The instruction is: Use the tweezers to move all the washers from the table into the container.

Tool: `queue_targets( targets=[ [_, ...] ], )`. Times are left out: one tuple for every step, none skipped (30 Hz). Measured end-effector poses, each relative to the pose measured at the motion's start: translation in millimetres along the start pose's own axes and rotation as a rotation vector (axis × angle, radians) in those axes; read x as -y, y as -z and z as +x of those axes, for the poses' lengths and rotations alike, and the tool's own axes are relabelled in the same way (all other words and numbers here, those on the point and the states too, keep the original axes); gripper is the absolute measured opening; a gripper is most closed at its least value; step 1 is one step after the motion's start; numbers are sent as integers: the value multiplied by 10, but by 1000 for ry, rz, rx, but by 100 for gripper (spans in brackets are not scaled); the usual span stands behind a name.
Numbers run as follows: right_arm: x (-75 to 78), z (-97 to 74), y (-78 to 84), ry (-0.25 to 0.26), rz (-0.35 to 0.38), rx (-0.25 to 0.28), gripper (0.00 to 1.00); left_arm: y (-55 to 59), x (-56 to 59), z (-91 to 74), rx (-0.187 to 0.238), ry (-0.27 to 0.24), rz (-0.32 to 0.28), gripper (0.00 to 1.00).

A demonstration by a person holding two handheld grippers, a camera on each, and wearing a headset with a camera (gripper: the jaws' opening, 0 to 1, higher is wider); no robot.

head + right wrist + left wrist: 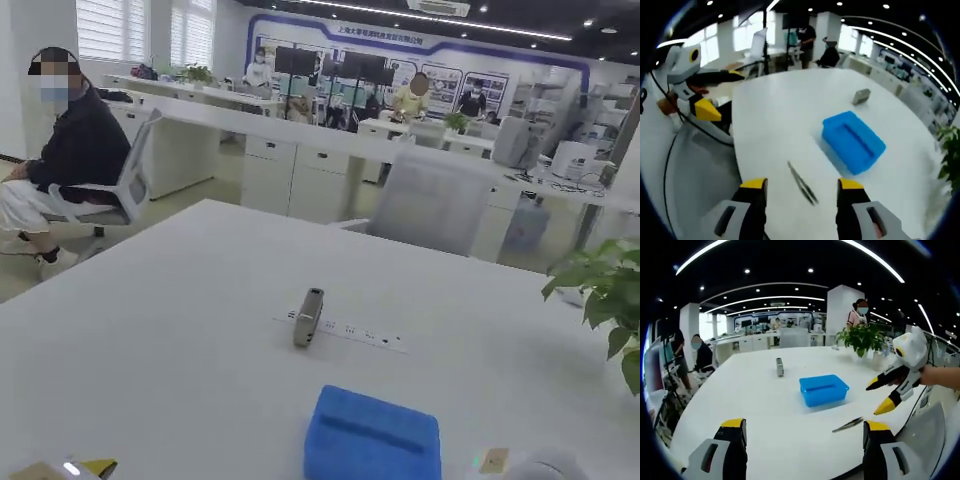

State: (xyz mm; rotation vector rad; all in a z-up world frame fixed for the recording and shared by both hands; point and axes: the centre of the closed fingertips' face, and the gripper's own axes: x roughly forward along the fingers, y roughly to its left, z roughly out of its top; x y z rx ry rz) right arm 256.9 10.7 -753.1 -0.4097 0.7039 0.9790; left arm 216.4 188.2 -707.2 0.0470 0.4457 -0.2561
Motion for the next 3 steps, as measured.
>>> queue_targets(
  targets=[
    [-5,-95,-31,18,57,53,57,-15,-4,3,-2,-1,13,99],
    [15,-159,-48,37,95,86,61,-28,-7,4,-1,0,20,99],
    [19,-249,-51,59,132,124,65,-45,-11,8,-1,0,25,99]
  ],
)
